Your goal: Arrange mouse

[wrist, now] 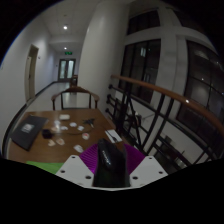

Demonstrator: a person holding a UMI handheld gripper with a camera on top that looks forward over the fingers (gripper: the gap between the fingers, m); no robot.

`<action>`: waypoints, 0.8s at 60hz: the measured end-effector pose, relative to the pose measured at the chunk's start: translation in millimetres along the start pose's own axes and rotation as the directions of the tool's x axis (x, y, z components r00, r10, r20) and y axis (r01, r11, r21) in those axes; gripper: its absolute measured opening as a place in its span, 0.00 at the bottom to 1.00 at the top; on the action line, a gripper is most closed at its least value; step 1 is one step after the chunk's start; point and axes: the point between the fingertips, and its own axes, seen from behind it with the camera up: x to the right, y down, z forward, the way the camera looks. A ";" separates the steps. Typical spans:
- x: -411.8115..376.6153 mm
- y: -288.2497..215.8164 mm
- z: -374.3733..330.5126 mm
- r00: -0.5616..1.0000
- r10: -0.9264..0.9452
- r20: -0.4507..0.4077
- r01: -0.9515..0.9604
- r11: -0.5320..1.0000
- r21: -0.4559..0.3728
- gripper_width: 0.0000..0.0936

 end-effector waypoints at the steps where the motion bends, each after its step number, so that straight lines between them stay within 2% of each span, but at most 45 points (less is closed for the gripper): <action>1: -8.9 -9.2 -13.7 1.000 0.000 0.004 0.000 1.000 0.011 0.38; 6: -60.7 -26.3 -57.0 0.998 0.018 0.063 -0.021 0.999 0.034 0.38; 10: -112.9 -11.0 -66.5 0.990 0.033 0.136 -0.033 0.999 -0.001 0.38; 20: -200.2 86.2 -54.3 0.970 -0.014 0.243 0.053 0.986 -0.156 0.37; 27: -220.9 145.9 -45.9 0.960 -0.081 0.267 0.146 0.961 -0.236 0.38; 29: -221.4 138.5 -41.4 0.963 -0.085 0.256 0.137 0.972 -0.192 0.38; 38: -222.5 139.6 -40.7 0.967 -0.062 0.246 0.109 0.977 -0.185 0.35; 43: -221.9 136.6 -39.4 0.966 -0.090 0.244 0.130 0.980 -0.153 0.35; 48: -219.0 138.7 -41.1 0.969 -0.101 0.227 0.140 0.976 -0.164 0.58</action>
